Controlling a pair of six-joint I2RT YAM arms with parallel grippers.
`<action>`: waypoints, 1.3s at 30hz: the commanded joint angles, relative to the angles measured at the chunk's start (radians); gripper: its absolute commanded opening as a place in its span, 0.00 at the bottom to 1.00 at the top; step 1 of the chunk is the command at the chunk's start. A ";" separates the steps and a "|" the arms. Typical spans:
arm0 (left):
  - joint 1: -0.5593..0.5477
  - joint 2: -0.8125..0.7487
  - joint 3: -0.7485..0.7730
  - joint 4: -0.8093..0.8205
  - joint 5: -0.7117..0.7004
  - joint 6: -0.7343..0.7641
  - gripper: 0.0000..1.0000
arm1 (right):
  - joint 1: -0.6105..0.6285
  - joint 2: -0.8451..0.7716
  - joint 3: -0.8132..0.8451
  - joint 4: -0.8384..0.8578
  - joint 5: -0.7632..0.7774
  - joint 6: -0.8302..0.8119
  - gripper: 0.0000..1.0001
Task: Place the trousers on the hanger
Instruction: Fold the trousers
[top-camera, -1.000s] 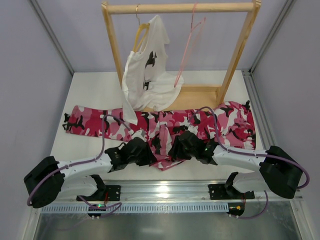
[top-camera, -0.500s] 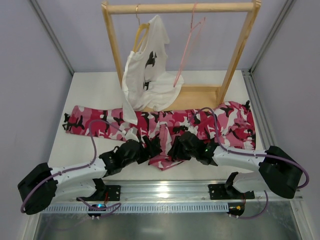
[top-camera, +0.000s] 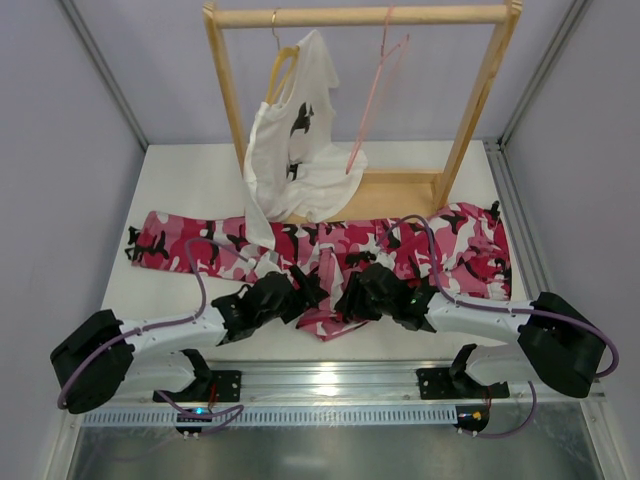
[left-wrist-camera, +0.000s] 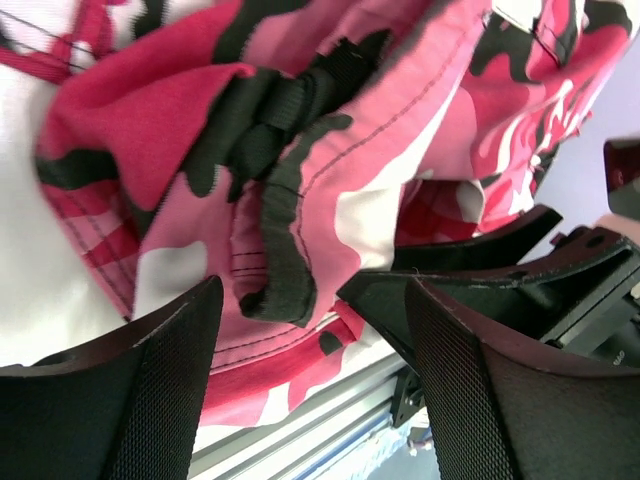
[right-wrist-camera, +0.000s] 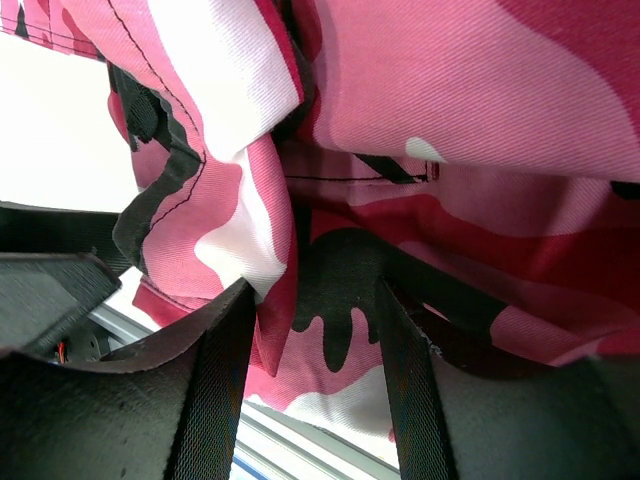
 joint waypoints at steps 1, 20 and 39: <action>-0.003 -0.039 0.048 -0.100 -0.085 -0.041 0.73 | 0.005 -0.016 -0.012 0.040 0.016 0.011 0.54; -0.003 0.102 0.066 0.026 -0.085 -0.083 0.22 | 0.005 -0.045 -0.004 0.026 0.011 0.020 0.53; 0.199 -0.475 0.360 -0.862 -0.539 0.293 0.01 | -0.472 -0.479 0.204 -0.794 0.283 0.052 0.74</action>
